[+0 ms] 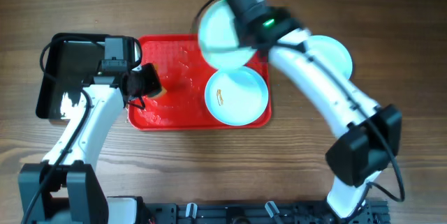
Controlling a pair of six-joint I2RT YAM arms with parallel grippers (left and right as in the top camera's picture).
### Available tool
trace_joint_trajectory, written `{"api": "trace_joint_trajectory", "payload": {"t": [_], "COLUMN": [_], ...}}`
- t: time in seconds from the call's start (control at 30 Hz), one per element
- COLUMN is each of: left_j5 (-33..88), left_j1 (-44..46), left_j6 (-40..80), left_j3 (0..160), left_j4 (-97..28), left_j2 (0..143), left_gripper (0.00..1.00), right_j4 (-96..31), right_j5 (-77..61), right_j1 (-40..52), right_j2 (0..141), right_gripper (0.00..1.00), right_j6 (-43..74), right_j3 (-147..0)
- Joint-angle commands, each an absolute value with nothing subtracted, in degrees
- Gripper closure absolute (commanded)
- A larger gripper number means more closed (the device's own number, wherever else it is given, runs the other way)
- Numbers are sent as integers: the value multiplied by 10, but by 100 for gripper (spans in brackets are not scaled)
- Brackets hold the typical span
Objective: Clean dirty plates on tray and stack at the side
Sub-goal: 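Lift the left plate with the right gripper onto the right plate, then release the stacked plate and move the right gripper toward the tray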
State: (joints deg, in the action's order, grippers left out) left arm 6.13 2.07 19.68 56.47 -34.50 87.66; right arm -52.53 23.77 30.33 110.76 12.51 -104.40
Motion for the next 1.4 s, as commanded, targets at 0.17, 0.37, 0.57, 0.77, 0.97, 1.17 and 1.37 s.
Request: {"api": "trace_joint_trajectory", "payload": {"t": [0.17, 0.37, 0.57, 0.77, 0.97, 1.17, 1.37], "left_j5": [75, 75, 75, 75, 75, 75, 75], "left_j1": [17, 17, 17, 17, 17, 17, 17], "left_j6": [198, 198, 198, 198, 198, 198, 198], "left_j3": [561, 561, 561, 561, 561, 561, 561], "left_j4": [-341, -341, -338, -334, -332, -332, -332], "left_j2": [881, 881, 881, 881, 881, 881, 881], "left_gripper": [96, 96, 96, 96, 96, 96, 96], "right_j4": [-605, -603, -531, -532, -566, -639, -618], "right_j5": [21, -37, -29, -46, -177, -181, -84], "right_j1": [-8, -131, -158, -138, -76, 99, 188], "right_j2": [1089, 1087, 1087, 1087, 1087, 1087, 1089], "right_gripper": [96, 96, 96, 57, 61, 61, 68], "right_j6": [256, 236, 240, 240, 205, 212, 336], "right_j3": [-1004, -934, -844, -835, -835, -835, -795]}}
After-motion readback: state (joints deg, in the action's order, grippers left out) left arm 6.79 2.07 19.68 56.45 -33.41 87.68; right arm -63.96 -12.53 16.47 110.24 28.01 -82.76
